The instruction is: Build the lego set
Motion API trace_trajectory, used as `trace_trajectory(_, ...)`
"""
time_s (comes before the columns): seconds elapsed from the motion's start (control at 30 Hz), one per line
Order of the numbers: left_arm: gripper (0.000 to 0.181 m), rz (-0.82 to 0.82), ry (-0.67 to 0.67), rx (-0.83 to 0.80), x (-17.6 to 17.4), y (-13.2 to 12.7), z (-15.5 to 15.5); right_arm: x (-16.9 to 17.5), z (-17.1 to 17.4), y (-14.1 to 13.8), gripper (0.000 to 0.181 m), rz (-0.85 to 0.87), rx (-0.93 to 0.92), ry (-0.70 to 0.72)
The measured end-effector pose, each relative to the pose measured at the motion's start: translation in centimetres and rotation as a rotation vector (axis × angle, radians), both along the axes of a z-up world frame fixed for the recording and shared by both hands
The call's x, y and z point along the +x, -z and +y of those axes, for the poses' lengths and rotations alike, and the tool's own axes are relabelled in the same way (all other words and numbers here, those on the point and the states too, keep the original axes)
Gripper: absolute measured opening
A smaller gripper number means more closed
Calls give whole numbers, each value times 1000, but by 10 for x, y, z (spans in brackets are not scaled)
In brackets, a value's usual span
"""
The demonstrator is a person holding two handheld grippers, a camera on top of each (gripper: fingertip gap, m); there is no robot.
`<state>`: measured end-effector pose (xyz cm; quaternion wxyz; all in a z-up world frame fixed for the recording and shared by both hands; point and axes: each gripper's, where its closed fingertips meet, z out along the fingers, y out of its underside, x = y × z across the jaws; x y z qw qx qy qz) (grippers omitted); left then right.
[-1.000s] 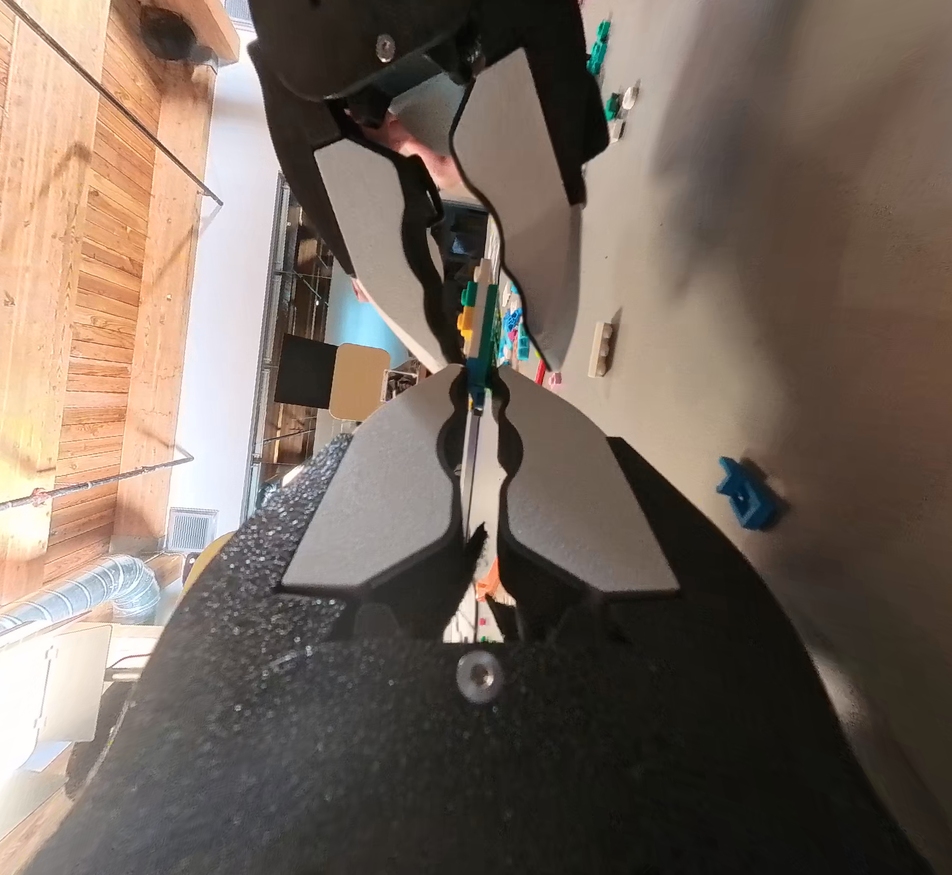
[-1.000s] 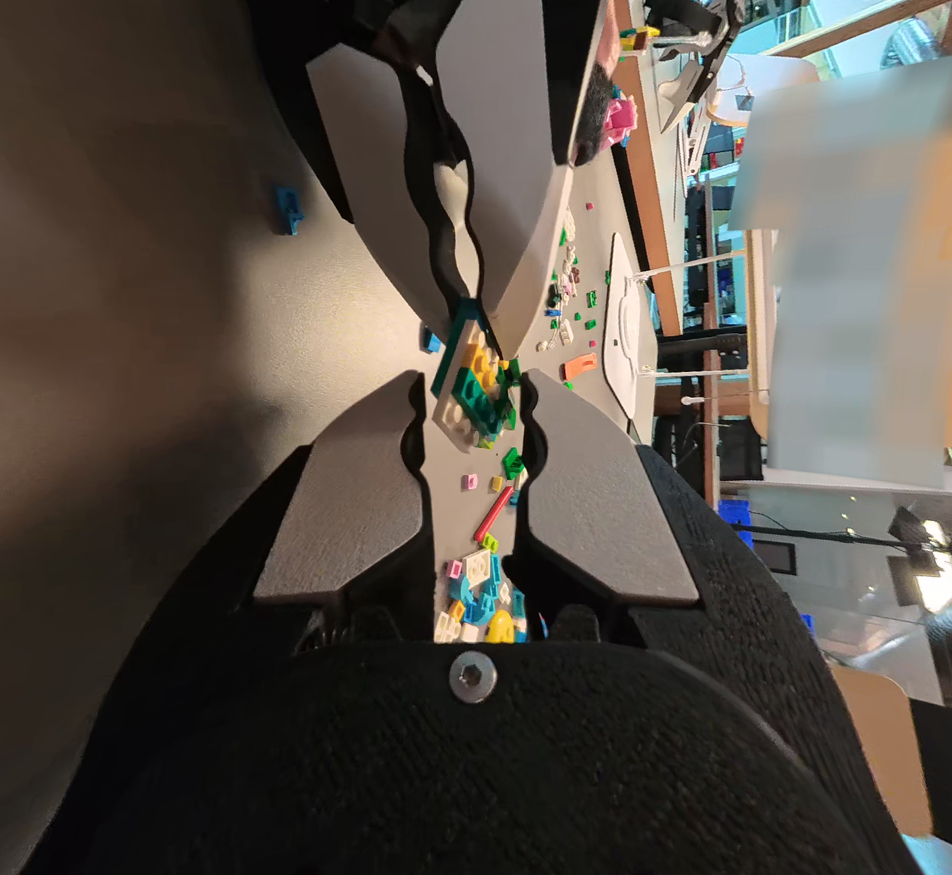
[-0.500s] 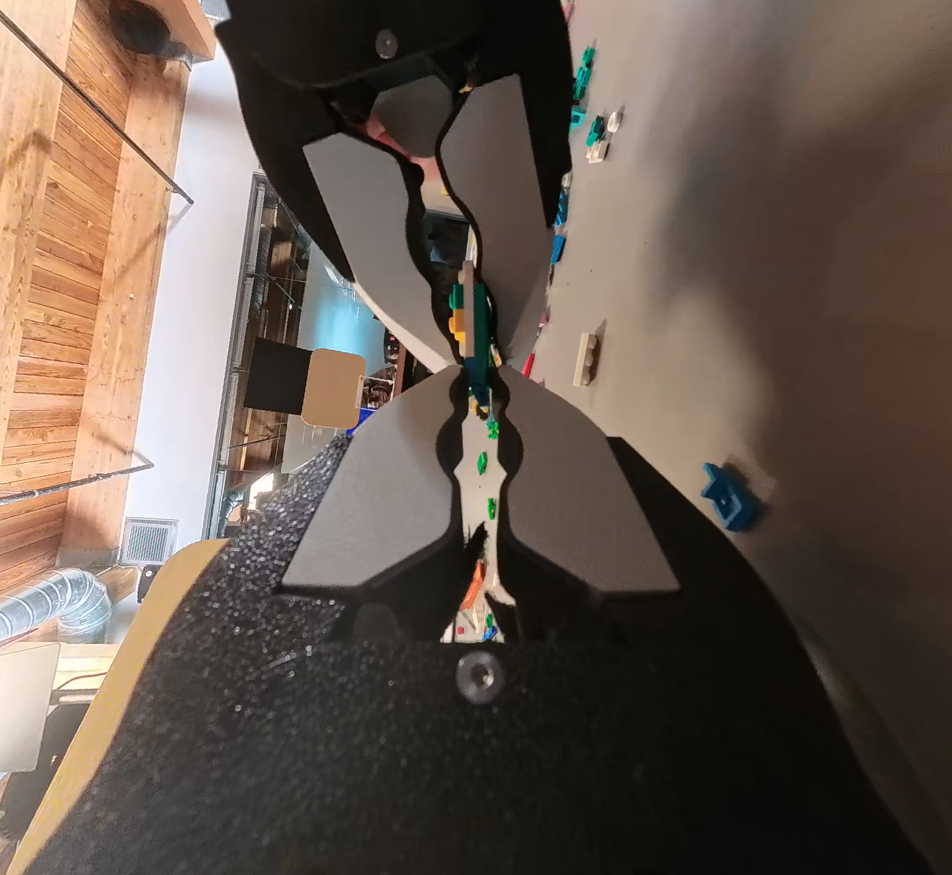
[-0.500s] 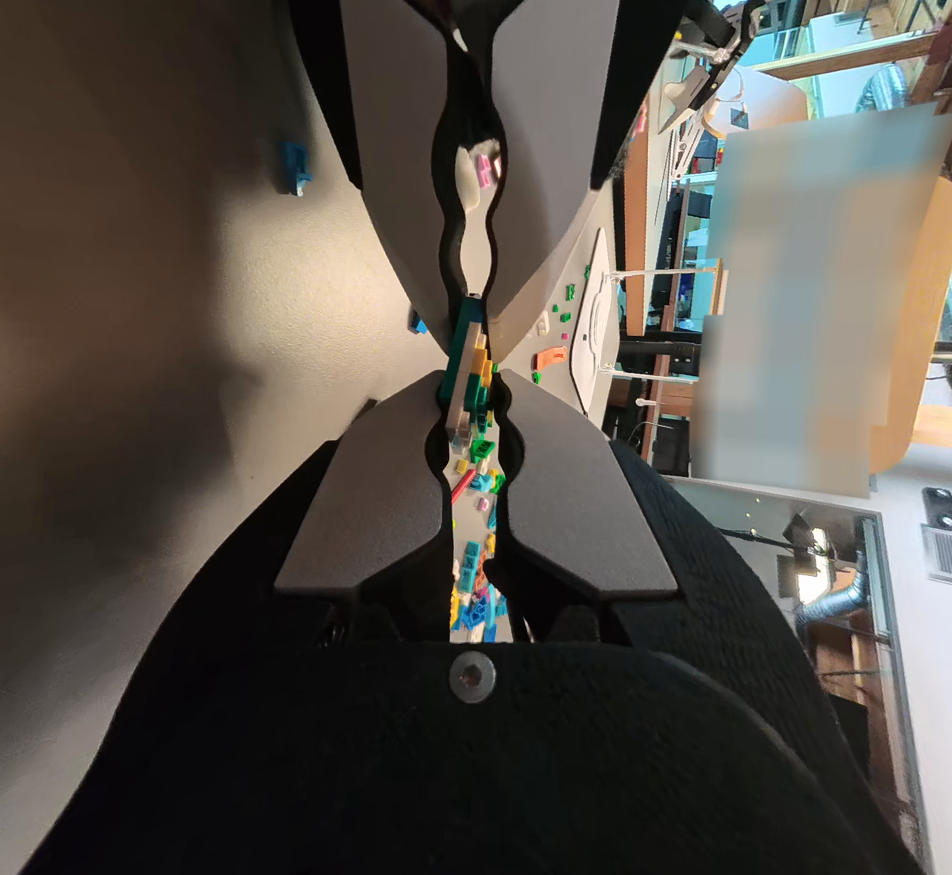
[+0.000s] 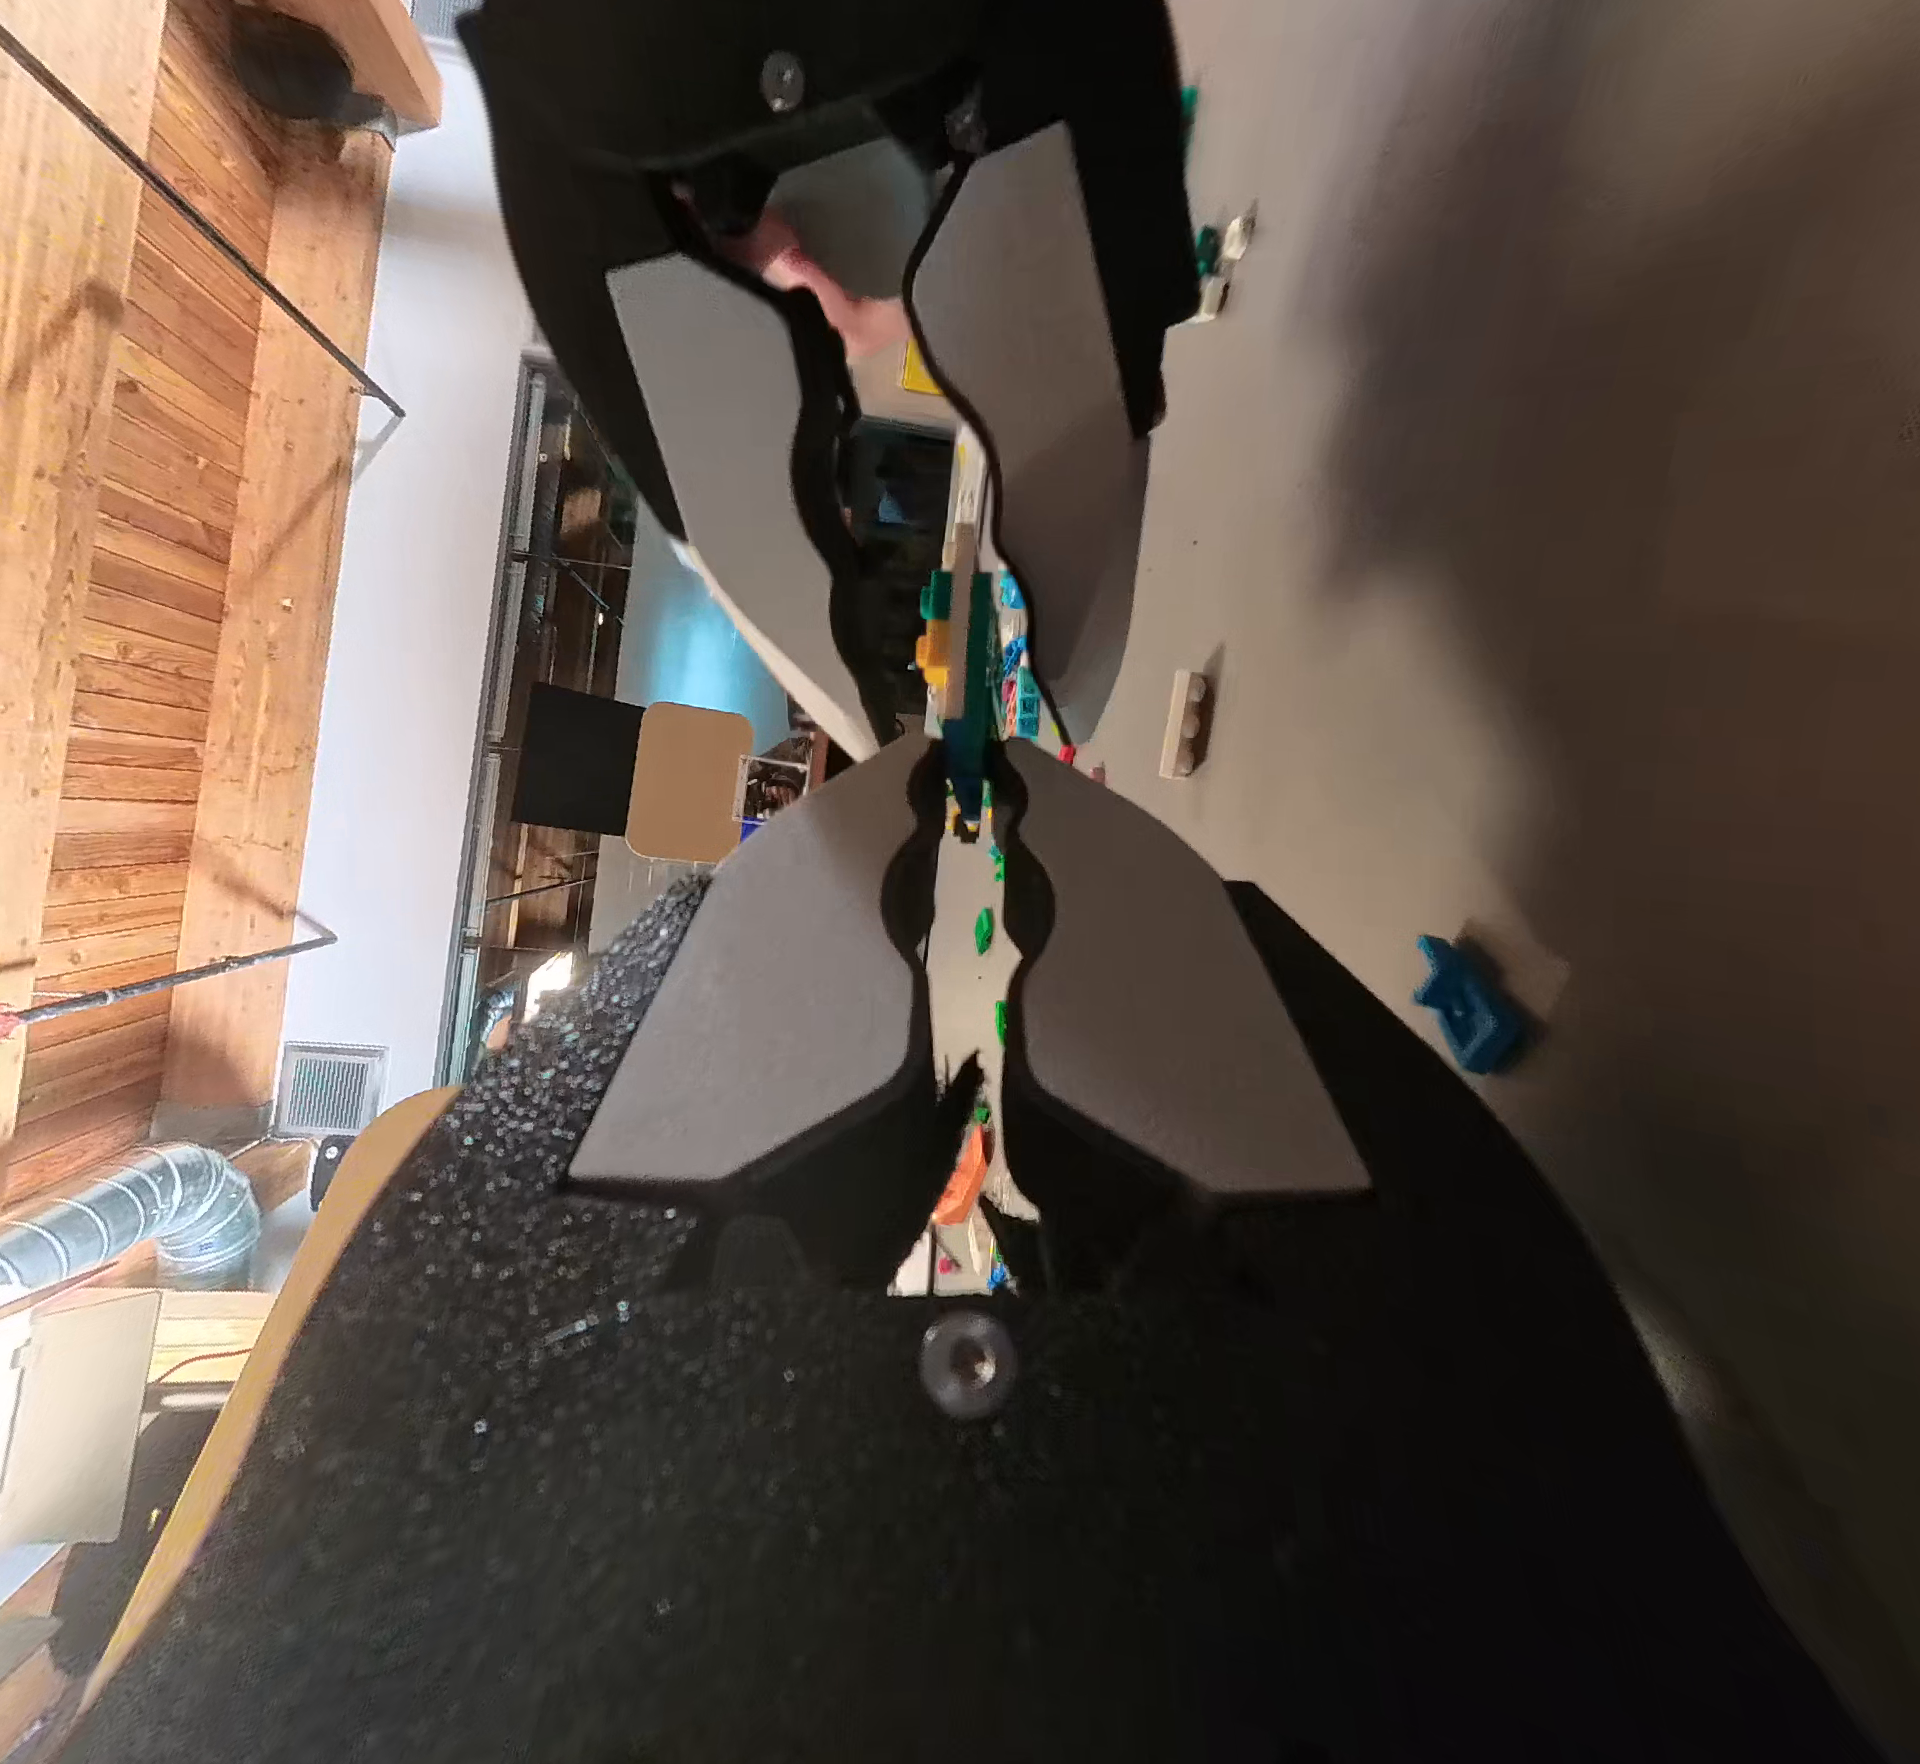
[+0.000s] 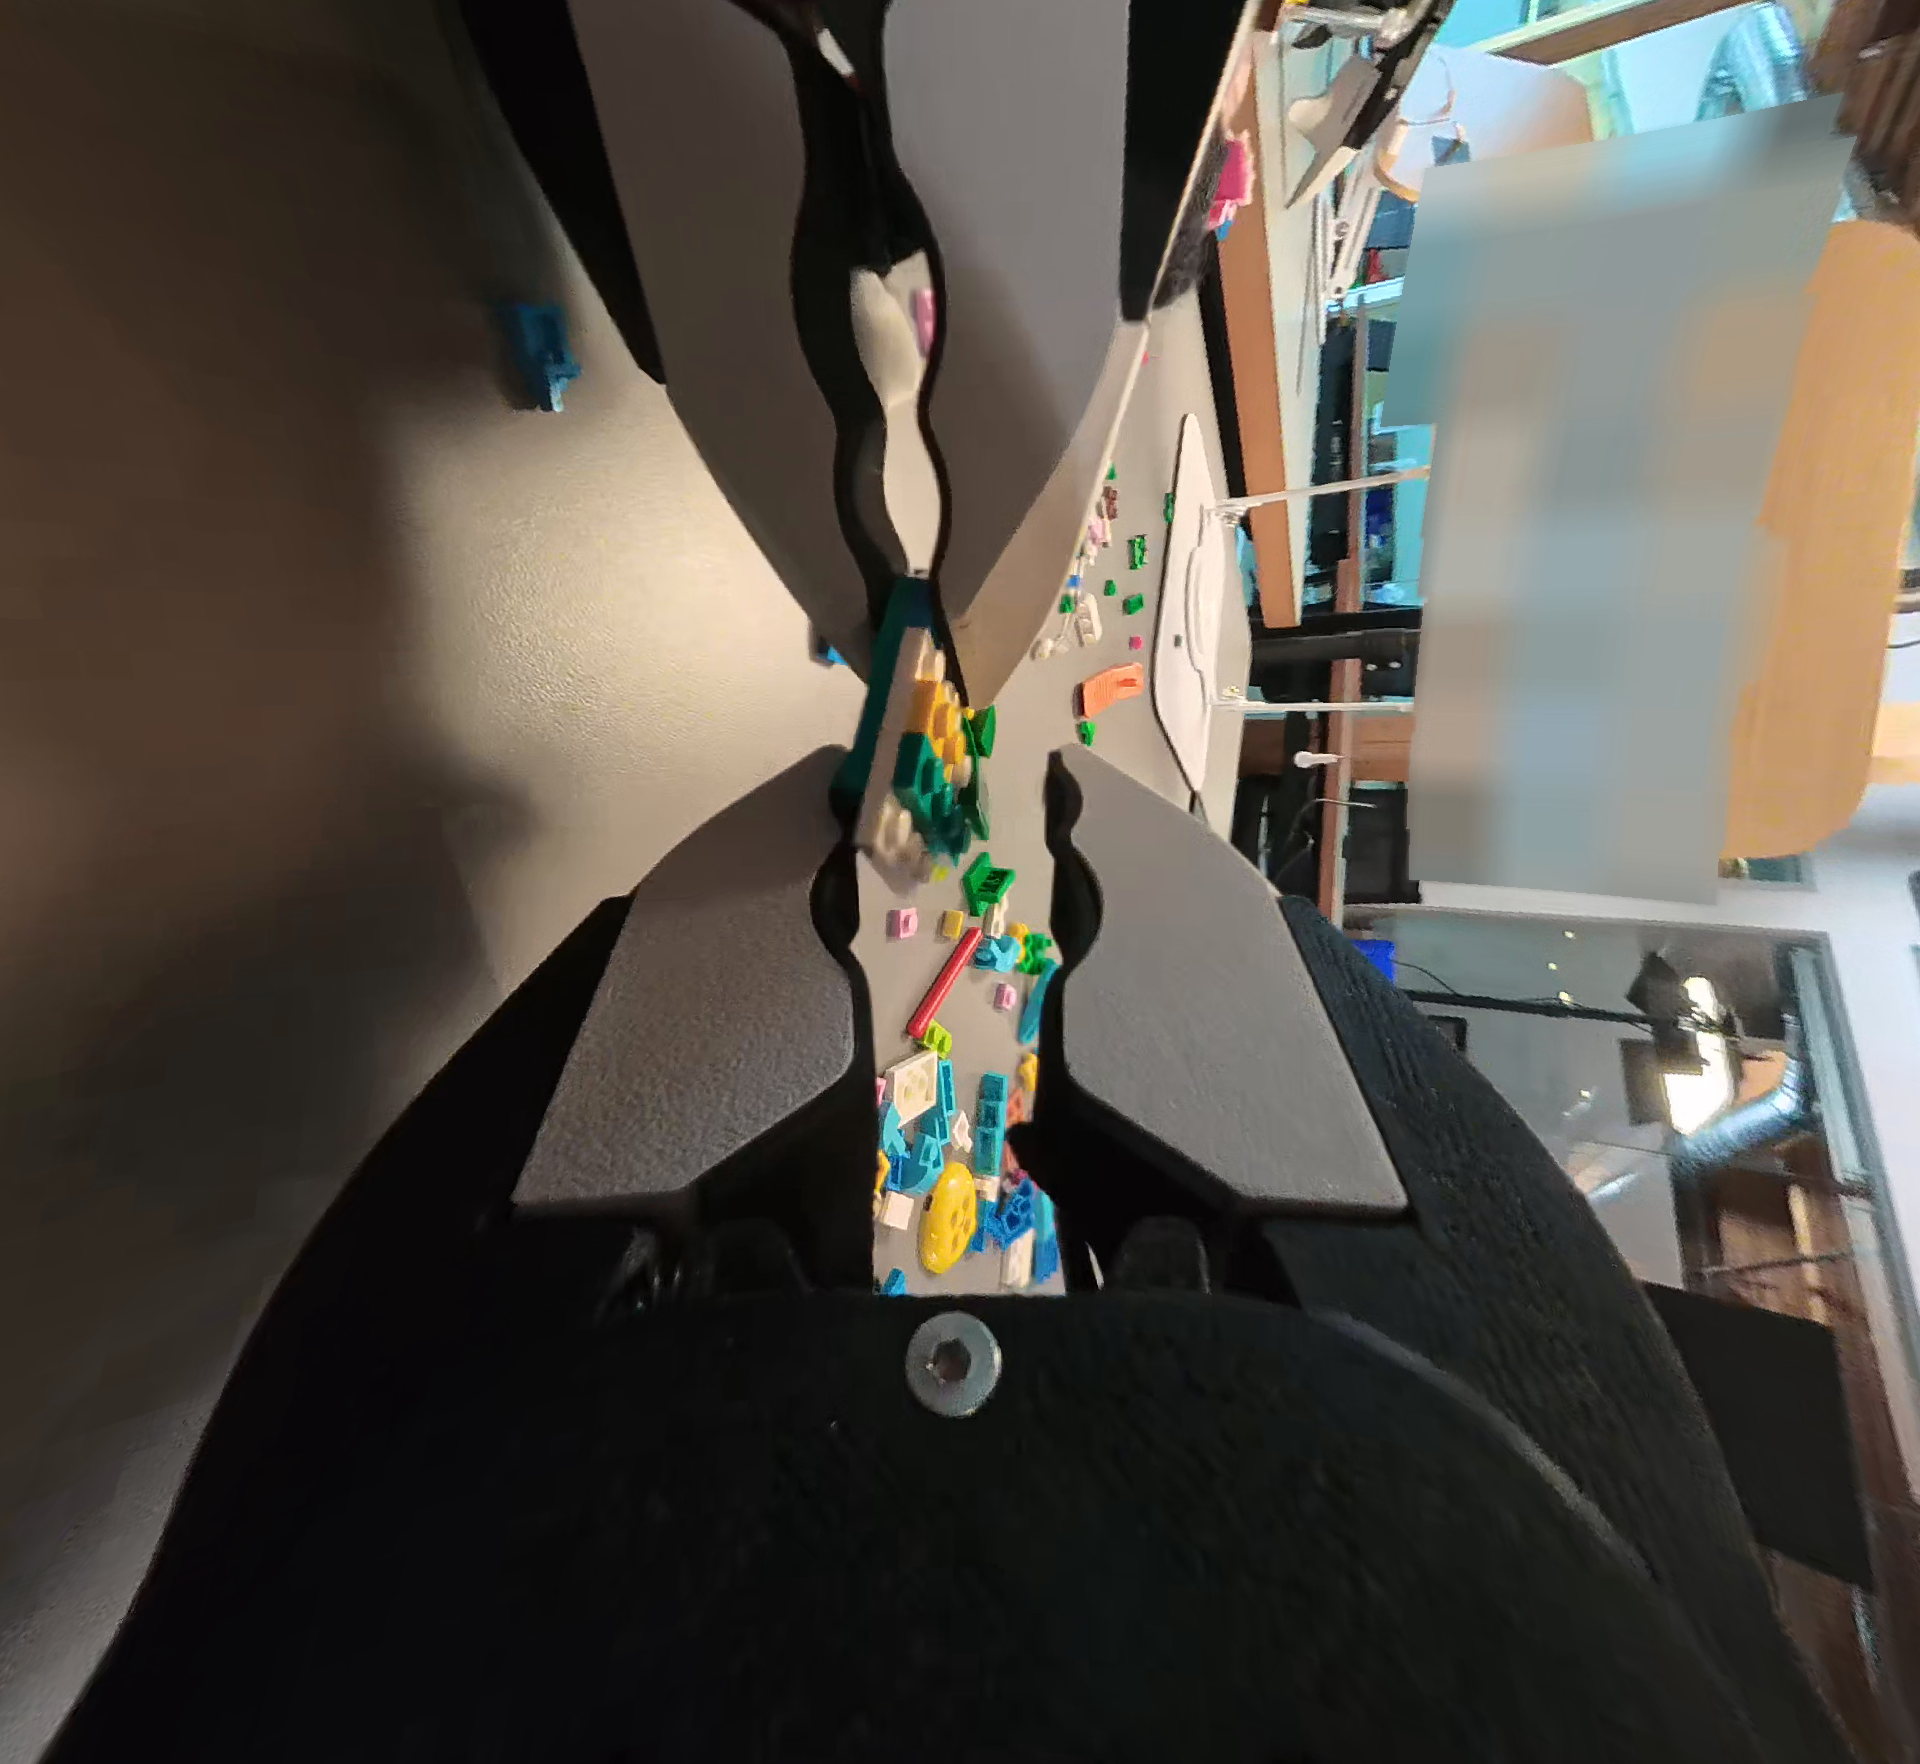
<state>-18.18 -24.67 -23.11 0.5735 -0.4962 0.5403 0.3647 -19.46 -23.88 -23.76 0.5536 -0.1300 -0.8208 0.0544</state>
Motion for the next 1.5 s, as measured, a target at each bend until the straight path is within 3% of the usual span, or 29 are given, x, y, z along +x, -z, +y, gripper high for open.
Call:
trace_trajectory(0.23,7,-29,-15,8,-3,-4,1,4,-4,-10,15,143,63,7)
trace_trajectory(0.33,7,-40,-20,-1,-4,-4,2,5,-7,-15,21,200,125,-7)
trace_trajectory(0.77,8,-43,-12,28,-3,-6,2,8,-14,-14,10,206,155,-27)
trace_trajectory(0.9,29,-116,-26,63,-6,-17,2,9,-16,-19,10,220,137,-33)
trace_trajectory(1.03,35,-156,-69,26,-16,-15,7,10,-20,-20,10,211,113,-50)
trace_trajectory(1.5,11,-91,-26,21,-8,-10,2,13,-35,-24,10,184,35,-106)
